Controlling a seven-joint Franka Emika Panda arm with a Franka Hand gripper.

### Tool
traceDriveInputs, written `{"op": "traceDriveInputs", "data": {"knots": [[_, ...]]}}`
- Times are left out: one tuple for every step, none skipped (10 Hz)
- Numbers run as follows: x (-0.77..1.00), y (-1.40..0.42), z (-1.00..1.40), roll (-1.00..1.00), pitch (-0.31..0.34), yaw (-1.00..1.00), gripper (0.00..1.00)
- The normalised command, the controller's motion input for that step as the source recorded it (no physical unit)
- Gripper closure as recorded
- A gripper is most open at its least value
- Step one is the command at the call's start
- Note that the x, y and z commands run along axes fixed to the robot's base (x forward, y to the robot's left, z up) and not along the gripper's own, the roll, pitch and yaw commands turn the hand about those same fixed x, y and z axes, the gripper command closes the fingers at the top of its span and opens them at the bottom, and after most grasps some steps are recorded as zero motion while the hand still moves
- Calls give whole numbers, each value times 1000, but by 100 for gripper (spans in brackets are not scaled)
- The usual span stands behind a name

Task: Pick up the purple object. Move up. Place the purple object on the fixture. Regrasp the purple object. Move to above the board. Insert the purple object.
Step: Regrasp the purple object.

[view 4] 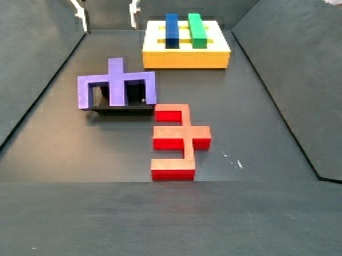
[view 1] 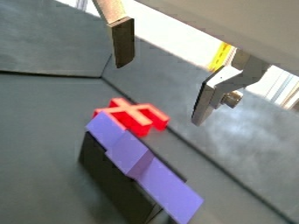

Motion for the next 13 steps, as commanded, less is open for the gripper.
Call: {"op": "traceDriveInputs", "data": {"knots": [[0,-134,0,829,66,0,0],[0,-143,0,794,80,0,0],[0,-126,0,734,54,0,0],[0,-114,-3,714,54,0,0],[0,-71,-34,560,54,0,0],[0,-69,0,420,37,0,0],[0,0,0,6,0,0,0],[0,0,-11,9,0,0,0],[0,0,-11,74,20,-3,0],[0,0,-46,80,26,-20,0],[0,0,-40,63,20,-37,0],[0,0,-97,49,0,-26,0],[0,0,-186,57,0,-14,0]]}}
